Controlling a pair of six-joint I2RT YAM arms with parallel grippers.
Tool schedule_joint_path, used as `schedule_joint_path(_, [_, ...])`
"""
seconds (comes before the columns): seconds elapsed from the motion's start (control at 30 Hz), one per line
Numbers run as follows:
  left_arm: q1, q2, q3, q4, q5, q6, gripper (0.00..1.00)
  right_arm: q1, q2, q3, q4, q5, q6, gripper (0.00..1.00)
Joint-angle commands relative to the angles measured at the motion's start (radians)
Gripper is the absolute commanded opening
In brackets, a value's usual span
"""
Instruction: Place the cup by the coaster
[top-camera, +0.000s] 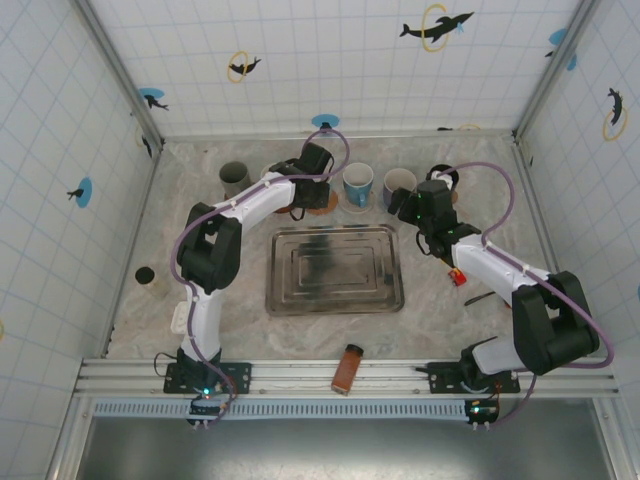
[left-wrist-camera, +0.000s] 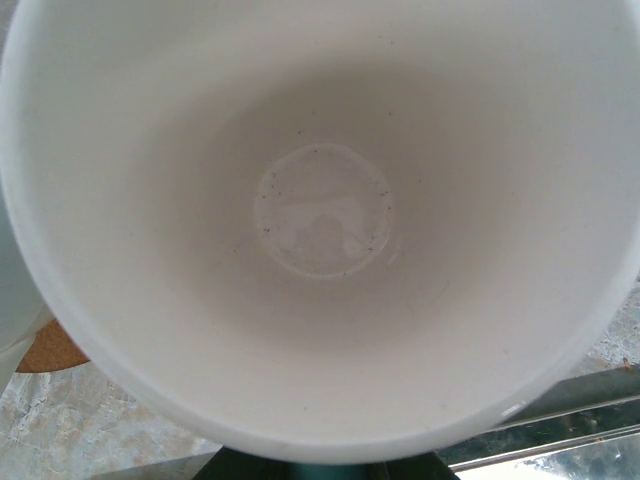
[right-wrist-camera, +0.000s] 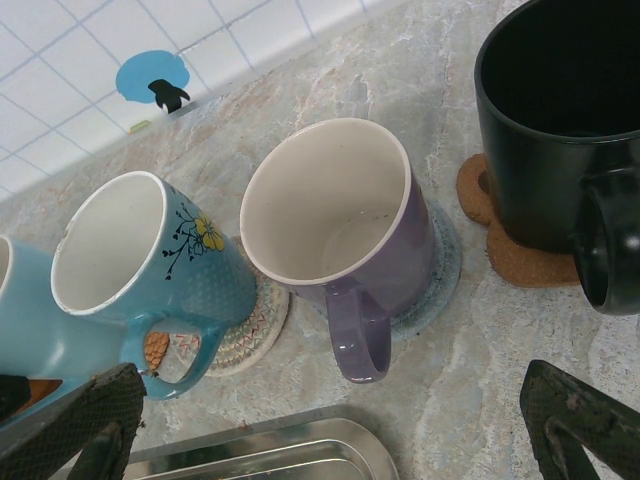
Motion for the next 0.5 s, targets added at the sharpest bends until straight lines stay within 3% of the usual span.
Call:
schedule_joint_path(0.0, [0.007, -0.01, 0.016, 0.028, -0.006, 0.017, 0.0, -0.007, 0.01, 0.048, 0.021, 0.0, 0.001, 0.99])
schedule_joint_path(0.47, [0.007, -0.004, -0.002, 0.02, -0.014, 0.017, 0.0, -0.007, 0.011, 0.048, 0.021, -0.002, 0.003, 0.99])
